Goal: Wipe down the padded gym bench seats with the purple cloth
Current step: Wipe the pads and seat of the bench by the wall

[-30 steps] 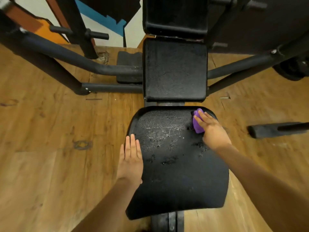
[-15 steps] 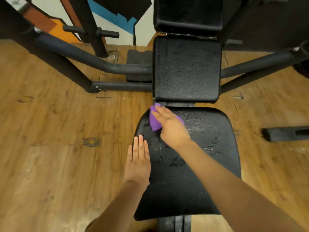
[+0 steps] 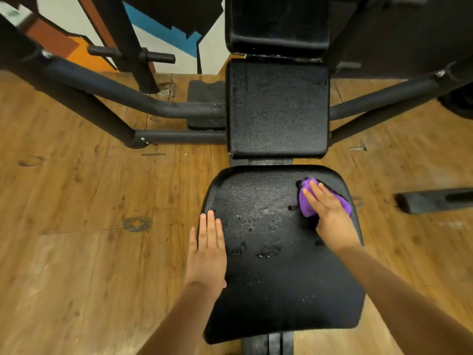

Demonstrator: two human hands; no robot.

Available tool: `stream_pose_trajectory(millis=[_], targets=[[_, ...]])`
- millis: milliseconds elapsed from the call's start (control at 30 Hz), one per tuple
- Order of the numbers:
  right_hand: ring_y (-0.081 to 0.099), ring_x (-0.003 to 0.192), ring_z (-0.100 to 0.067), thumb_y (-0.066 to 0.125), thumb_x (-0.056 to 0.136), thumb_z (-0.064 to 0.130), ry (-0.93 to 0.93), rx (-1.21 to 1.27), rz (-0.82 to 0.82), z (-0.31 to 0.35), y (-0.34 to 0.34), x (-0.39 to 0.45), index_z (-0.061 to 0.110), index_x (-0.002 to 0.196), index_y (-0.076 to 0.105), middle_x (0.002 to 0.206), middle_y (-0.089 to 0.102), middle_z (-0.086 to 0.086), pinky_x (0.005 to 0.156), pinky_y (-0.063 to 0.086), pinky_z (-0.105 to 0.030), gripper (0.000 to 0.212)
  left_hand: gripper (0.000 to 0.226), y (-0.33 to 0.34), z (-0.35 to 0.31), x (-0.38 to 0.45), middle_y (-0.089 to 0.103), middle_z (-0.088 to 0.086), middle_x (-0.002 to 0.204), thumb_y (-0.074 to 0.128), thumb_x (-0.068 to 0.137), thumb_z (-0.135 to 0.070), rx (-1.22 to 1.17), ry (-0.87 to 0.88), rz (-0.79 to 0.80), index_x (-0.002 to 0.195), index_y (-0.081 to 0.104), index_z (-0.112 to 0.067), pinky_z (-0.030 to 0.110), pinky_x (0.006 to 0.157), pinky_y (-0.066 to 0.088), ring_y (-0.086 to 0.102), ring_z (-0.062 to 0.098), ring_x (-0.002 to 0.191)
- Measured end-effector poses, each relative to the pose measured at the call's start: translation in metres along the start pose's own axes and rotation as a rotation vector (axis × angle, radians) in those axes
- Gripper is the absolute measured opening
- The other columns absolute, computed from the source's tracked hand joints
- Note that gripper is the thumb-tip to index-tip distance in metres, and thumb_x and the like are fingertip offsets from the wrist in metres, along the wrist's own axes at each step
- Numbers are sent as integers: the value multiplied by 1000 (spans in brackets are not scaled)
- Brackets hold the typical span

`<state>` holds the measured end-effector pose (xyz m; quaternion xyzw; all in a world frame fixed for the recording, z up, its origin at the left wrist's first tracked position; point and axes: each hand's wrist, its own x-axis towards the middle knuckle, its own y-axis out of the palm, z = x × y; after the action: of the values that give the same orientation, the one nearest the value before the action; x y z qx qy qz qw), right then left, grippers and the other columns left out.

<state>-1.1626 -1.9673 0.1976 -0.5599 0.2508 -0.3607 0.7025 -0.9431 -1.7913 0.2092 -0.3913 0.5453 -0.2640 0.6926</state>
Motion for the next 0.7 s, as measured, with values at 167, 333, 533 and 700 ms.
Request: stream_pose_trajectory(millis=[167,333,533,700], targets=[[20,138,-32,53,81,9,111,67,-97,22,1,-5,7,139,42,150,23,-7,108,19,-56,58,131,1,0,-2,-48,29,128,72,78,-47,9,8,-28,123,-39,8,51,114,-10,-29,43,137],[3,144,-18,59,91,24,302,208,-168,48,18,5,14,149,15,156,5,3,116,5,-38,73,134,7,0,1,-49,29,127,75,76,-44,-4,8,-68,124,-38,9,50,116,-5,-30,43,137],[20,143,-20,48,88,-6,177,221,-247,98,29,26,8,144,33,154,23,-7,110,7,-16,59,136,8,0,-2,-40,29,142,79,72,-43,11,8,-129,138,-29,7,50,116,-2,-28,41,139],[16,143,-20,45,82,-15,-249,117,-95,153,41,50,11,145,31,155,20,-4,114,7,-23,69,138,12,-4,-2,-34,27,147,81,69,-43,45,-22,-172,141,-26,6,47,117,-1,-23,39,141]])
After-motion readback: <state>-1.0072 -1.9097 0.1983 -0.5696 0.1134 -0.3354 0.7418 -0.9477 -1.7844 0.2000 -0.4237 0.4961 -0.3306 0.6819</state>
